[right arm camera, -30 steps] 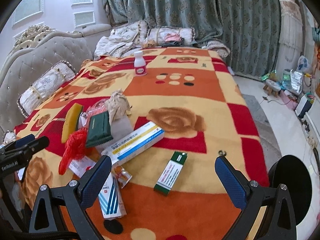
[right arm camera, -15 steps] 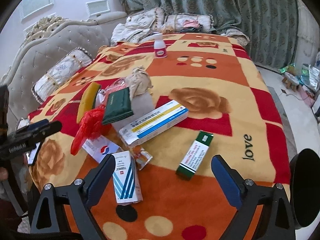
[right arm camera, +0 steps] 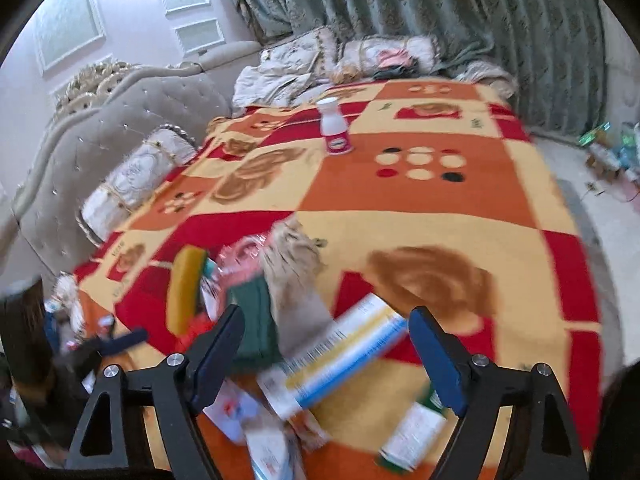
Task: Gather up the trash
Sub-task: 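Grasp the red plastic bag with the left tool while the right tool grasps the beige cloth, then carry both items over the black bin and open both tools to drop them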
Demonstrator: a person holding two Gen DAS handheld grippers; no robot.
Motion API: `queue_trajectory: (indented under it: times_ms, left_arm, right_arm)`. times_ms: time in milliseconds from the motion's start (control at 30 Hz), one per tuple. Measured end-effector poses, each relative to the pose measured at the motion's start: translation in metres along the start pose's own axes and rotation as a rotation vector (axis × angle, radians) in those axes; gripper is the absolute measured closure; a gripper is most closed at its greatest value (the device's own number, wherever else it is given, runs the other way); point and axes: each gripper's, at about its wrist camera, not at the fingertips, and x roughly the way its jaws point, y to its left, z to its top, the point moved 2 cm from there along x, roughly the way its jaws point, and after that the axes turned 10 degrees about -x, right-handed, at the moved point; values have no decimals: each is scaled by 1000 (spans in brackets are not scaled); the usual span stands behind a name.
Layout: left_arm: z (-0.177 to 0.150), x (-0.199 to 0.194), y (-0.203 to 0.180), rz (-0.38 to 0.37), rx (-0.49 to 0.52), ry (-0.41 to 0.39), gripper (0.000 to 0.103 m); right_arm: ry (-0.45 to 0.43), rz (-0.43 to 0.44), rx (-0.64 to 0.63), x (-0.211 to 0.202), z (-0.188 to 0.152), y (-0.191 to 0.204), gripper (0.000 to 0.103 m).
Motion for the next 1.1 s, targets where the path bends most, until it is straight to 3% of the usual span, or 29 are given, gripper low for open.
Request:
queue_trajectory:
  times_ms: [133, 233, 300, 333, 367, 767, 1100]
  left_arm:
    - [1, 8, 0, 3, 14, 17, 21]
    - [2, 16, 0, 0, 20, 45, 41]
    - [1, 20, 1, -12, 23, 68, 65]
    - [1, 20, 1, -12, 25, 75, 66]
    - [1, 18, 1, -13, 26, 70, 66]
    - [5, -43, -21, -135, 42, 16, 69]
    - [-1, -59, -90, -221, 139, 4, 69]
  right_arm:
    - [51, 53, -13, 38, 17, 11, 34]
    - [86, 92, -11, 61, 23, 15, 55]
    - [111, 115, -1, 72, 25, 13, 63]
    - [115, 116, -2, 74, 25, 12, 72]
    - [110, 116, -1, 72, 27, 11, 74]
    - [-19, 109, -16, -16, 17, -1, 75]
    - [-40, 49, 37, -72, -32, -34, 75]
